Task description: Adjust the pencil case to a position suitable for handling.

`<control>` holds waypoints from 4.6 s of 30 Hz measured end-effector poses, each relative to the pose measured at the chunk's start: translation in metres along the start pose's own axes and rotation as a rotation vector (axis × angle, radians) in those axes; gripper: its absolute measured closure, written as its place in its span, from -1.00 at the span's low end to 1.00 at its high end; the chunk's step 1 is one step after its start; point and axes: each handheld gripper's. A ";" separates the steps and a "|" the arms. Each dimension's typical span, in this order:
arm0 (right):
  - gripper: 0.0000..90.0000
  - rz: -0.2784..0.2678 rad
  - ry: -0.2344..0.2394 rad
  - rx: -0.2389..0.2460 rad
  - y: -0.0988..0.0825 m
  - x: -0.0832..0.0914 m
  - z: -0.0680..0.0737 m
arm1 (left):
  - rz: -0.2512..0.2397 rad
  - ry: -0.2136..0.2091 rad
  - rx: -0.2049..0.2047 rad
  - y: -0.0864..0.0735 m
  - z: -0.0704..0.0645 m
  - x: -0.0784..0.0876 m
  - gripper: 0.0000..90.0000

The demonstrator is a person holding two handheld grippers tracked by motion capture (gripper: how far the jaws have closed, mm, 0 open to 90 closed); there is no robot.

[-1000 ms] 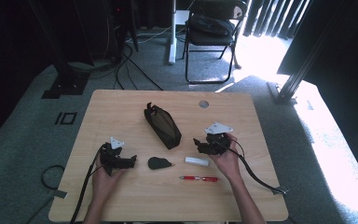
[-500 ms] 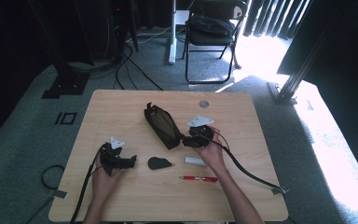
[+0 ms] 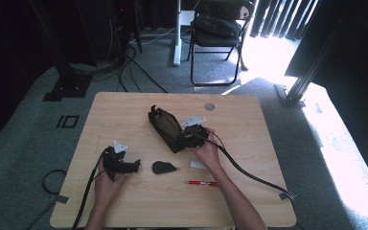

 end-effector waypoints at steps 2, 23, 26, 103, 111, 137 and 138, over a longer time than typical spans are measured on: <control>0.00 0.019 -0.005 0.031 -0.002 0.000 0.000 | 0.000 0.000 0.000 0.000 0.000 0.000 -0.96; 0.46 0.041 0.036 0.059 -0.044 0.037 -0.030 | 0.000 0.000 0.000 0.000 0.000 0.000 -0.96; 0.46 0.042 0.025 0.066 -0.054 0.045 -0.031 | -0.001 0.001 0.000 0.000 0.000 0.000 -0.96; 0.40 0.101 0.124 0.134 -0.146 0.067 -0.003 | 0.001 0.001 -0.003 0.000 0.000 0.000 -0.96; 0.41 0.123 0.141 0.147 -0.142 0.060 -0.001 | 0.000 0.001 -0.002 0.000 0.000 0.000 -0.96; 0.43 0.142 0.137 0.165 -0.150 0.070 -0.007 | 0.001 0.001 -0.002 0.000 0.000 0.000 -0.96; 0.43 0.148 0.136 0.165 -0.151 0.070 -0.008 | 0.001 0.001 -0.002 0.000 0.000 0.000 -0.96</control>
Point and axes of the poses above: each handheld gripper's, and its own axes: x roughly backward along the jaws, y roughly out of its top, z roughly to its left, and after that the axes turned 10 degrees about z, right-handed
